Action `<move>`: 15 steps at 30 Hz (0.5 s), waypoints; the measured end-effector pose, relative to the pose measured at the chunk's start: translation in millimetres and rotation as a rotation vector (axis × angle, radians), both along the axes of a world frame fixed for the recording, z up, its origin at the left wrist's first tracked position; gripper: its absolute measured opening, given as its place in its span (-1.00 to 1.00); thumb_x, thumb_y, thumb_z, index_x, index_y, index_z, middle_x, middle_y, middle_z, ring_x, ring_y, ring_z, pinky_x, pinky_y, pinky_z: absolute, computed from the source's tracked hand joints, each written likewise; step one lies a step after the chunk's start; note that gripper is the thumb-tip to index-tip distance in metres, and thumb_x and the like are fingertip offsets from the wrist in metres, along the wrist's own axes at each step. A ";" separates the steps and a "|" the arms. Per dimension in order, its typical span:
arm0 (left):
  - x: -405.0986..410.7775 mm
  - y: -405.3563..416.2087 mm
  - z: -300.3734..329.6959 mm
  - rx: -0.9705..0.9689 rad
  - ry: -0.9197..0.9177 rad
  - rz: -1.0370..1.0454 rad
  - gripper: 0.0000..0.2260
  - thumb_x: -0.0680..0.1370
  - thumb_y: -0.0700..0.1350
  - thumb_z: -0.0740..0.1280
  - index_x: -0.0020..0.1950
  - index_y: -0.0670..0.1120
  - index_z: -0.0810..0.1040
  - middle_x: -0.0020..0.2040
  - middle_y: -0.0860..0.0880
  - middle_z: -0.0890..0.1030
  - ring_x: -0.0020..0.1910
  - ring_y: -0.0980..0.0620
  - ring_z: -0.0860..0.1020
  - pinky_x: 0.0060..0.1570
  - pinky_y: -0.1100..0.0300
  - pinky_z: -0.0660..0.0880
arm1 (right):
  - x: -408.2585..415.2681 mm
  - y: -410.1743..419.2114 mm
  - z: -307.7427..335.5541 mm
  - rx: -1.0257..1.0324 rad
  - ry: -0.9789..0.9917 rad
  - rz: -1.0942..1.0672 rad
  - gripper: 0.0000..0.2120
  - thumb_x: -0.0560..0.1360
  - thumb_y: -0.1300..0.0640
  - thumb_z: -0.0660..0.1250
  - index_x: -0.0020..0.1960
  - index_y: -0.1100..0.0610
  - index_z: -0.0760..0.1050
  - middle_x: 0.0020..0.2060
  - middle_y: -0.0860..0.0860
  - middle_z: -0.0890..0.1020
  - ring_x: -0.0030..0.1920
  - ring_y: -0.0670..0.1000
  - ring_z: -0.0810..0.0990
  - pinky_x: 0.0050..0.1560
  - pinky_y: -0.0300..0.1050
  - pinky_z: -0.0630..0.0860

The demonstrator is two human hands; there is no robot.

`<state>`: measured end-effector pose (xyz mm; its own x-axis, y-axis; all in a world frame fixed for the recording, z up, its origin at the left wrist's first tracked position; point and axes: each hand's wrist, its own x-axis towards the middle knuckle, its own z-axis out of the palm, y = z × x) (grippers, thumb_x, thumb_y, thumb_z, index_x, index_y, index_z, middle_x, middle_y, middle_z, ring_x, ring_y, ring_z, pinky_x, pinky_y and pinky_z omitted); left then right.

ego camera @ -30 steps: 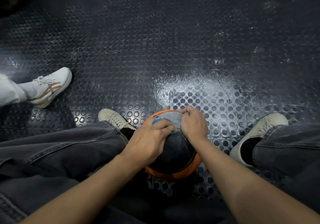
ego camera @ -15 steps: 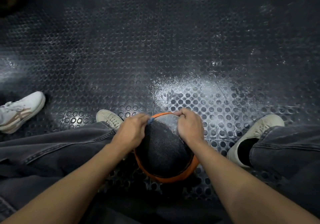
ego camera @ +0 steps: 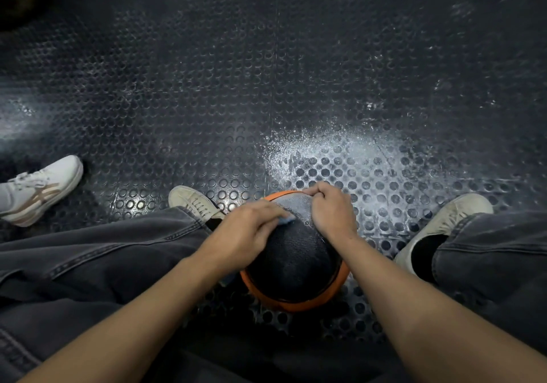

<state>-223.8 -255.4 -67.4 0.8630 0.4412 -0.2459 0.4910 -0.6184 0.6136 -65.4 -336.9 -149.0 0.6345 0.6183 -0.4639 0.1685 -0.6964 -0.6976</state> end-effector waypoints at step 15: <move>20.0 25.9 -1.8 -0.175 0.125 0.450 -0.83 0.42 -0.10 0.52 -0.03 -0.03 0.62 -0.15 -0.01 0.64 -0.16 0.04 0.57 -0.12 0.21 0.47 | 4.2 -25.9 14.1 0.063 -0.001 -0.161 -0.80 0.62 0.17 0.22 0.06 -0.05 0.58 -0.15 -0.16 0.58 -0.34 -0.16 0.41 -0.34 -0.26 0.35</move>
<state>-203.8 -229.5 -69.2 0.5558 0.7061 -0.4388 0.7619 -0.2214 0.6087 -61.3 -362.8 -134.9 0.7279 0.5364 -0.4271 0.0588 -0.6695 -0.7405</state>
